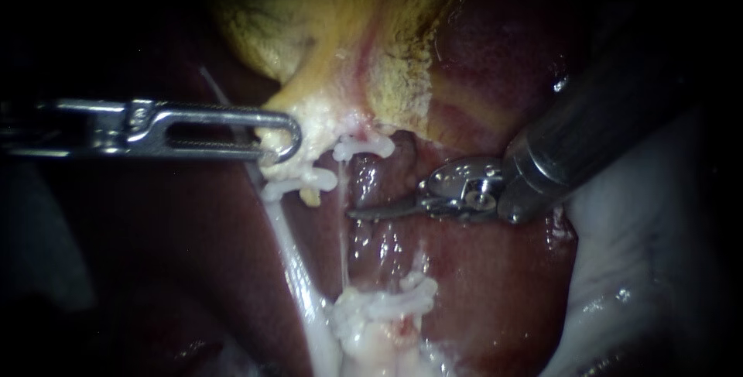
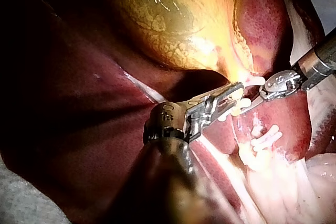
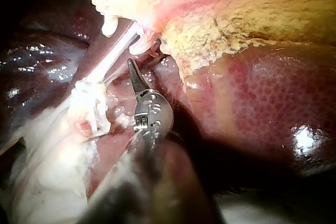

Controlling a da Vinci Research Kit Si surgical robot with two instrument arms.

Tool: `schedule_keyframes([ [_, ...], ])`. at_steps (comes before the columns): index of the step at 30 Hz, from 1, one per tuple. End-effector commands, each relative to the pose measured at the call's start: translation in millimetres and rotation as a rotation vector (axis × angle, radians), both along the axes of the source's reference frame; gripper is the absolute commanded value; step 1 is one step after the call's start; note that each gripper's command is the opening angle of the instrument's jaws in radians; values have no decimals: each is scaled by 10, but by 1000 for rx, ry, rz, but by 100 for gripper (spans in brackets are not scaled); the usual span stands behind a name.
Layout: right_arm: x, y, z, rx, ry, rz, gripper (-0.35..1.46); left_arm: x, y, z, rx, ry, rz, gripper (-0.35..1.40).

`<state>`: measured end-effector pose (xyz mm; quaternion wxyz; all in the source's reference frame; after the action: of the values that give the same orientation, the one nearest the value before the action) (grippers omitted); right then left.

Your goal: Go back from the cut right tube

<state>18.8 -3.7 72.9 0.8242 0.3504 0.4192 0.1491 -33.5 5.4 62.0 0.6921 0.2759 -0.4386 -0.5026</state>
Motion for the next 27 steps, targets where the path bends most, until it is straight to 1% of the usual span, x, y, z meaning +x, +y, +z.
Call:
schedule_keyframes([
  [1,0,-1,1,0,0,0,-35,0,0,0,0,0,0,-35],
  [4,0,-2,1,2,-3,3,-35,0,0,0,0,0,0,-35],
  [6,-1,-4,2,2,-4,-2,-35,0,0,1,0,0,1,-35],
  [7,-1,-5,1,1,2,5,10,0,1,1,0,0,1,-35],
  [8,0,-5,1,4,12,22,51,0,1,1,0,0,1,-35],
  [9,0,-5,0,-2,33,39,81,1,1,1,0,-1,1,-35],
  [10,1,-5,-1,-8,45,49,106,1,1,2,0,-1,1,-35],
  [11,1,-4,-2,-7,55,56,116,1,1,2,0,-1,1,-35],
  [13,2,-5,-3,-21,67,53,123,1,1,2,0,-1,1,-35],
  [16,1,-5,-3,-26,70,50,128,2,1,3,0,-1,2,-35],
  [22,-1,-5,-4,-69,72,53,136,2,2,3,0,-1,2,-35],
  [24,-6,-5,-7,-120,74,56,143,2,2,3,0,-1,2,-35],
  [27,-22,-1,-18,-216,81,53,143,3,3,4,0,-2,3,-35],
])
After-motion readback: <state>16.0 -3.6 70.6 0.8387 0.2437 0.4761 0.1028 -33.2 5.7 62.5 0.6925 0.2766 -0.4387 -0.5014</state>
